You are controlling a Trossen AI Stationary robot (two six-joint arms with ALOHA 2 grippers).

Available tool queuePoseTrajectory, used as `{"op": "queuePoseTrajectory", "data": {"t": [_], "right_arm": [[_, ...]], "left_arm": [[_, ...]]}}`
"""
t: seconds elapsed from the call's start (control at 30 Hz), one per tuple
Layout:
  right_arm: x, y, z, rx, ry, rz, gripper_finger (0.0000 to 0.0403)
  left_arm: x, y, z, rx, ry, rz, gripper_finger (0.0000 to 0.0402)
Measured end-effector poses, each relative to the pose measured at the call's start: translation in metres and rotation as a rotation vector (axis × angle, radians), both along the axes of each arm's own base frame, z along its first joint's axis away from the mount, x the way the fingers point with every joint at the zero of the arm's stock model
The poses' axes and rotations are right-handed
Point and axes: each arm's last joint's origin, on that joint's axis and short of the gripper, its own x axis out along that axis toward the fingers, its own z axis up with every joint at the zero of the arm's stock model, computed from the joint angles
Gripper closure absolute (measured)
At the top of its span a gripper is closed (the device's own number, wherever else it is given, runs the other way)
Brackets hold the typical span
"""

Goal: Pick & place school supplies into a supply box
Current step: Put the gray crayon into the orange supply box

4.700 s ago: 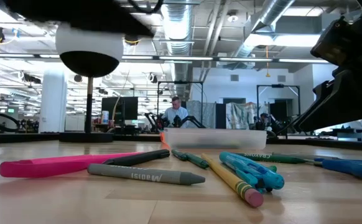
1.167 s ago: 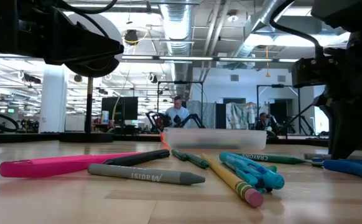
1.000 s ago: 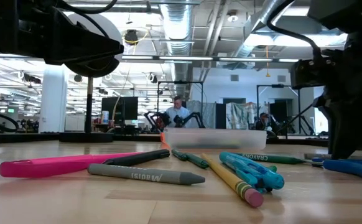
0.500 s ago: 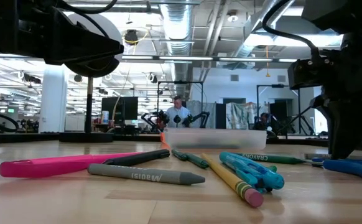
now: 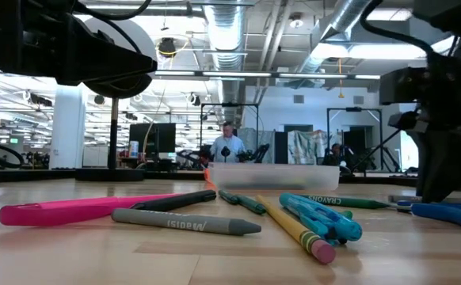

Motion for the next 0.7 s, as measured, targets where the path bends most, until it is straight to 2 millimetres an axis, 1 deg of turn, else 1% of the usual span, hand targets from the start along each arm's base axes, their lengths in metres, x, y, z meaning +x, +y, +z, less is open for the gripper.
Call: {"op": "queuePoseTrajectory", "data": {"t": [0.1,0.23,0.43,0.57,0.7], "right_arm": [[0.003,0.003,0.003,-0.069,-0.033,0.043,0.0401],[0.014,0.007,0.015,-0.137,-0.122,0.078,0.0400],[0.029,0.006,0.030,-0.299,-0.231,0.111,0.0400],[0.046,-0.004,0.040,-0.374,-0.311,0.095,0.0399],[0.063,-0.024,0.047,-0.421,-0.353,0.081,0.0398]], "left_arm": [[0.000,0.000,0.000,0.000,0.000,0.002,0.0271],[0.000,0.000,0.000,0.000,0.000,0.007,0.0271],[0.000,0.000,0.000,0.000,-0.001,0.007,0.0271],[0.000,0.000,0.000,0.000,-0.001,0.007,0.0271],[0.000,0.000,0.000,-0.003,-0.002,0.007,0.0271]]}}
